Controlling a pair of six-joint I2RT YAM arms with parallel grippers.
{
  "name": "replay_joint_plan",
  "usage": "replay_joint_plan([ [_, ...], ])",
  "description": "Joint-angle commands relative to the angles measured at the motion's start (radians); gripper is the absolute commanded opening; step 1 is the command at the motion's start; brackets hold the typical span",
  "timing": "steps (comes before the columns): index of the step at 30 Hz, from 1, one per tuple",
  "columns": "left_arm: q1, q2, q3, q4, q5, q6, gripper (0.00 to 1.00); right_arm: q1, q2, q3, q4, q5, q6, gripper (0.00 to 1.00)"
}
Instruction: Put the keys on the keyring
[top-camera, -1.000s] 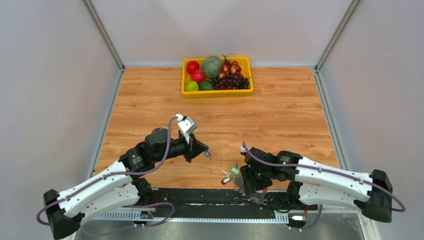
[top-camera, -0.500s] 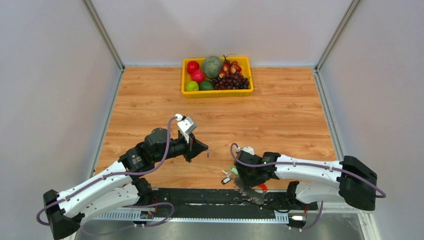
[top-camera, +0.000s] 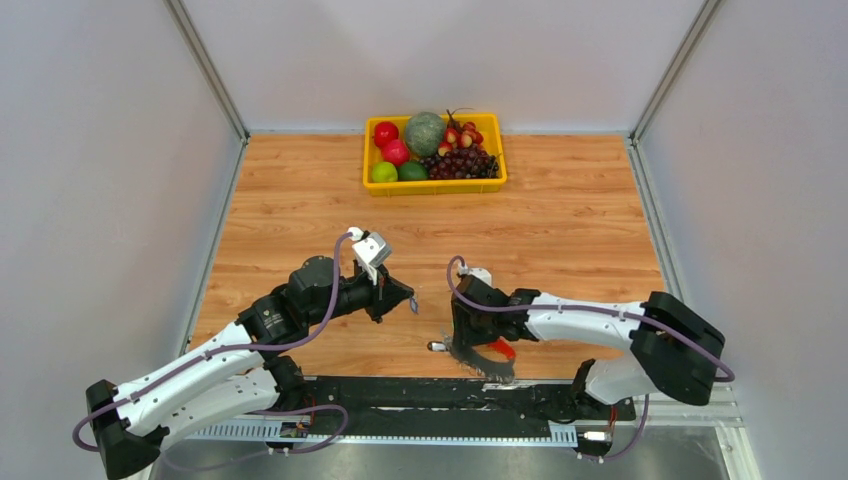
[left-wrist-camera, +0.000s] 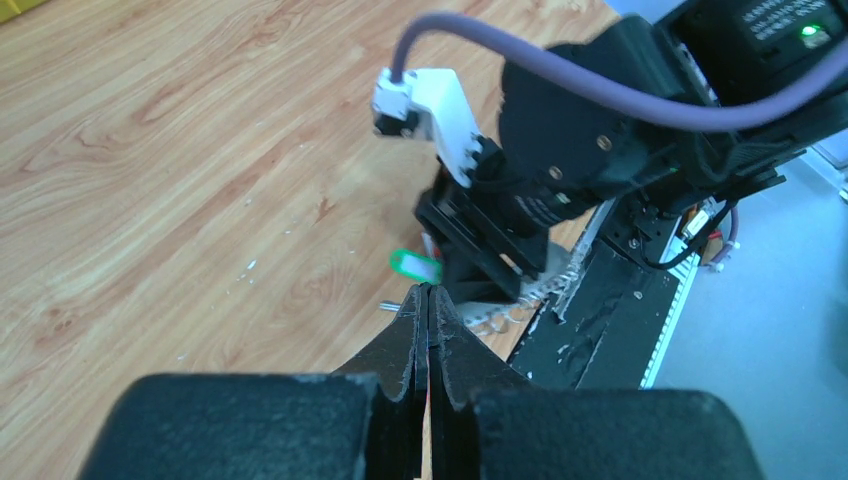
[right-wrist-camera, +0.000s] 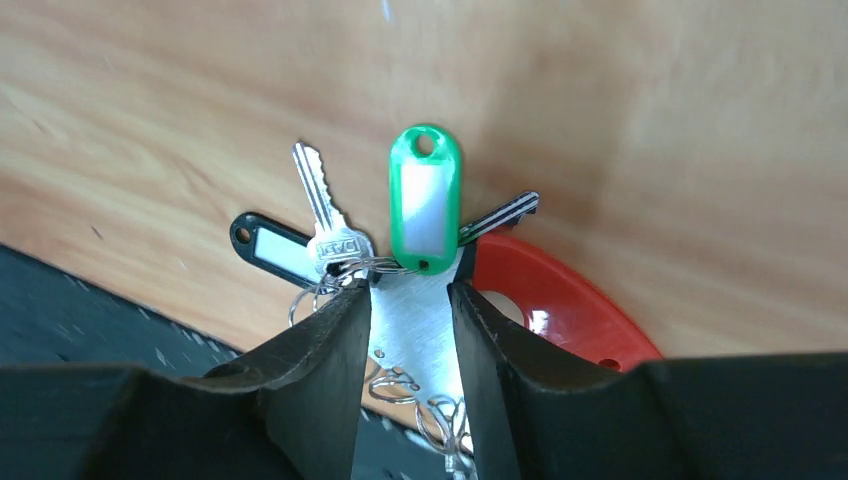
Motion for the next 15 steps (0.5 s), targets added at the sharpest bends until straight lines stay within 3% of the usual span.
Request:
replay_joint_plan([
  [1, -0.002, -0.013, 0.021, 0.008, -0.023, 0.020, 0.00, -0.096, 0.134, -0.021, 0.174, 0.096, 0.030, 0.43],
  [11, -0.002, -0.017, 0.023, 0.005, -0.052, 0.023, 0.00, -0.256, 0.381, 0.178, 0.390, 0.205, 0.123, 0.40],
  [15, -0.002, -0.019, 0.023, 0.001, -0.055, 0.023, 0.00, -0.268, 0.348, 0.268, 0.382, 0.213, 0.097, 0.40],
])
